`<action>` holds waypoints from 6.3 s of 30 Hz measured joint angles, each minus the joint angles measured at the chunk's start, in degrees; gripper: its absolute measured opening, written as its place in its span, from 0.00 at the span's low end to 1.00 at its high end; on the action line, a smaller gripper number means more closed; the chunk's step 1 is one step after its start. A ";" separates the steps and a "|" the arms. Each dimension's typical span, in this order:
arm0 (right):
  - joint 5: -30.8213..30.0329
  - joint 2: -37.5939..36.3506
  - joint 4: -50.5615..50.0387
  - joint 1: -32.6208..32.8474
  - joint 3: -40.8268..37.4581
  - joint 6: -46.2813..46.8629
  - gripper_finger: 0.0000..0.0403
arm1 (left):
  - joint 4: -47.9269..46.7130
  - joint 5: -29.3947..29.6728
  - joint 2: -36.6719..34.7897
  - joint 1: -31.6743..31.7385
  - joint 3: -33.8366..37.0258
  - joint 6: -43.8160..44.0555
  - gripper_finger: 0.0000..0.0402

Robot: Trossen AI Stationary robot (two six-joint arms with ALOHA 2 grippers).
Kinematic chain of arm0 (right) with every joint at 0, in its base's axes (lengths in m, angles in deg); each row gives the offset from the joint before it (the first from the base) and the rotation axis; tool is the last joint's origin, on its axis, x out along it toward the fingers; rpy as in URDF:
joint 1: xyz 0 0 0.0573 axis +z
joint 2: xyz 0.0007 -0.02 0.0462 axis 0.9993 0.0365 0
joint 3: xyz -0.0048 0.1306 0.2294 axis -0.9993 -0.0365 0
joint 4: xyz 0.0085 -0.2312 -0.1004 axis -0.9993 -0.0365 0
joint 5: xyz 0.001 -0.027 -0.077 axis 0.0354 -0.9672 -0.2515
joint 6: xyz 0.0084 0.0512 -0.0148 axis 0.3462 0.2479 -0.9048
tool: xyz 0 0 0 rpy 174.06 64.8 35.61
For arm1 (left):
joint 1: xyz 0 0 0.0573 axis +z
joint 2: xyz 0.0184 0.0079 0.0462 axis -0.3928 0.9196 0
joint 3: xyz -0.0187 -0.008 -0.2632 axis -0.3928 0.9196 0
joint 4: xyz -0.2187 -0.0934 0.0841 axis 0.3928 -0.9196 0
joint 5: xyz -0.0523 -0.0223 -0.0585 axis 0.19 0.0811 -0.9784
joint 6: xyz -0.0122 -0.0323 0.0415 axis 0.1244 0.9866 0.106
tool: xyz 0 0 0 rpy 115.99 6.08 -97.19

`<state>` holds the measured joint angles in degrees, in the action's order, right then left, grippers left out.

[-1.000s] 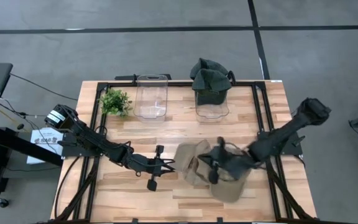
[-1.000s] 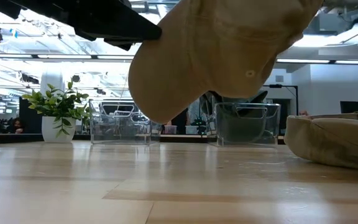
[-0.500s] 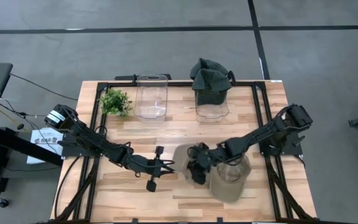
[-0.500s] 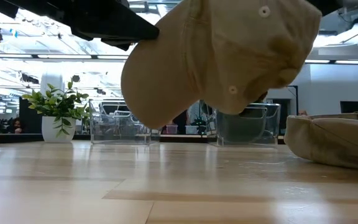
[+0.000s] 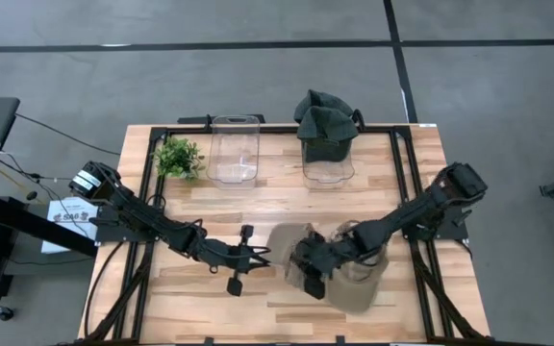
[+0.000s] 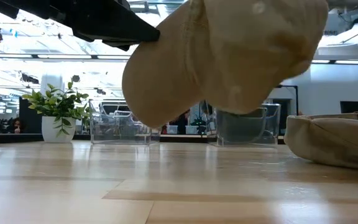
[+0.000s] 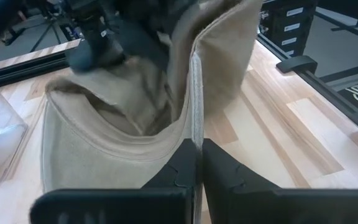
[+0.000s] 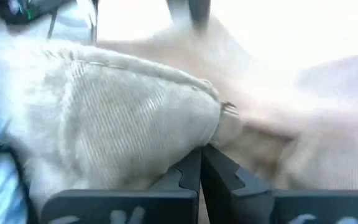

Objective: Pick & Place hat
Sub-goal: Put the left brown cap into the left transparent bin

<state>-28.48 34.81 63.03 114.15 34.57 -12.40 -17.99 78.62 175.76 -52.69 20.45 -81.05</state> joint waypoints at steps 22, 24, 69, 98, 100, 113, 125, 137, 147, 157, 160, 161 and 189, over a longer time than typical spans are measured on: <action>-27.97 -6.97 -7.21 7.78 -1.32 -0.40 0.00 | -1.52 0.63 0.00 0.00 0.00 0.13 0.03; -25.96 -4.10 -7.02 6.40 -1.25 0.08 0.00 | -1.05 0.64 0.00 0.00 -0.02 0.10 0.03; -40.61 -4.82 -7.38 21.57 -1.29 8.78 0.47 | 1.71 1.53 -0.02 0.09 0.26 1.40 0.03; -54.96 3.43 -25.68 29.10 -1.29 36.15 0.34 | 2.51 13.11 -0.02 0.07 0.31 6.21 0.03; -54.86 3.57 -25.59 28.82 -1.29 36.11 0.33 | 2.57 13.11 -0.02 0.09 0.31 6.21 0.03; -53.81 2.72 -24.92 28.74 -1.29 36.09 0.32 | 2.91 11.35 -0.02 0.07 0.31 6.21 0.03; -53.79 2.67 -24.94 28.74 -1.29 36.08 0.32 | 2.91 11.32 -0.02 0.07 0.31 6.19 0.03; -53.77 2.67 -24.94 28.74 -1.29 36.07 0.32 | 2.91 11.30 -0.02 0.07 0.31 6.19 0.03; -53.77 2.65 -24.92 28.74 -1.29 36.09 0.32 | 2.91 11.30 -0.02 0.07 0.31 6.19 0.03; -53.79 2.65 -24.81 28.74 -1.29 36.09 0.32 | 2.91 11.19 -0.02 0.07 0.31 6.19 0.03; -53.78 2.65 -24.81 28.74 -1.29 36.06 0.32 | 2.91 11.19 -0.02 0.07 0.31 6.19 0.03; -53.77 2.65 -24.80 28.74 -1.29 36.06 0.32 | 2.91 11.19 -0.02 0.07 0.31 6.19 0.03; -39.89 2.63 -16.03 18.58 10.29 27.31 0.29 | 5.70 22.32 -0.02 -0.07 0.31 -27.10 0.03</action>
<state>-68.38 37.44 47.00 132.73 44.86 14.91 -12.28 100.94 175.74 -52.75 20.76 -108.15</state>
